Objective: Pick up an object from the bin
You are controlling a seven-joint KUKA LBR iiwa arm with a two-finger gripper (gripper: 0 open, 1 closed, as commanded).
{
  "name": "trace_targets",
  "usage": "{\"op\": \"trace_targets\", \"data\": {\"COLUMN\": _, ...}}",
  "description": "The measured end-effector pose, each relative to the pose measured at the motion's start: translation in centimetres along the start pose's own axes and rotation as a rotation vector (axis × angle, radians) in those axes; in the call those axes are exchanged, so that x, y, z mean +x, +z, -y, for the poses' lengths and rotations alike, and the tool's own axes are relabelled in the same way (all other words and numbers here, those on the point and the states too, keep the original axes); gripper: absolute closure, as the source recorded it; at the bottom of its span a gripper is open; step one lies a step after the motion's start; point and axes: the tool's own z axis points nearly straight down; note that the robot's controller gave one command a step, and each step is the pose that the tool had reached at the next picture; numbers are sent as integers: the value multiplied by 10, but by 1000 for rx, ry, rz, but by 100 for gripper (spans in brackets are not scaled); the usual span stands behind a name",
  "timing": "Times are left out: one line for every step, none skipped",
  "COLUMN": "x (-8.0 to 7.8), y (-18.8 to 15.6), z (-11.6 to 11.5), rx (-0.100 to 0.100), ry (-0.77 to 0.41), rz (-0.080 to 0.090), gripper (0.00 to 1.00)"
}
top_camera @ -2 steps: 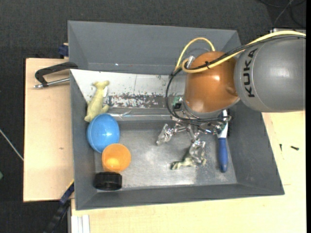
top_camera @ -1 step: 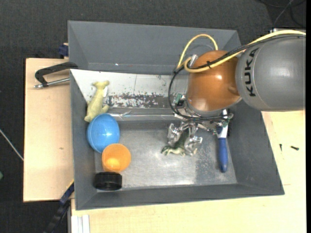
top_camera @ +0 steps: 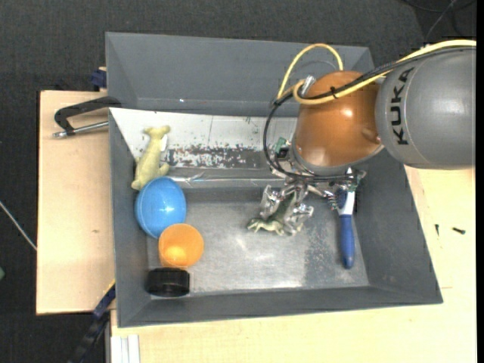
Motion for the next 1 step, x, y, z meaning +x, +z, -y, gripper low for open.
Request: {"op": "trace_targets", "data": {"x": -3, "y": -81, "z": 3, "rx": 6, "ry": 3, "rz": 4, "gripper": 100}}
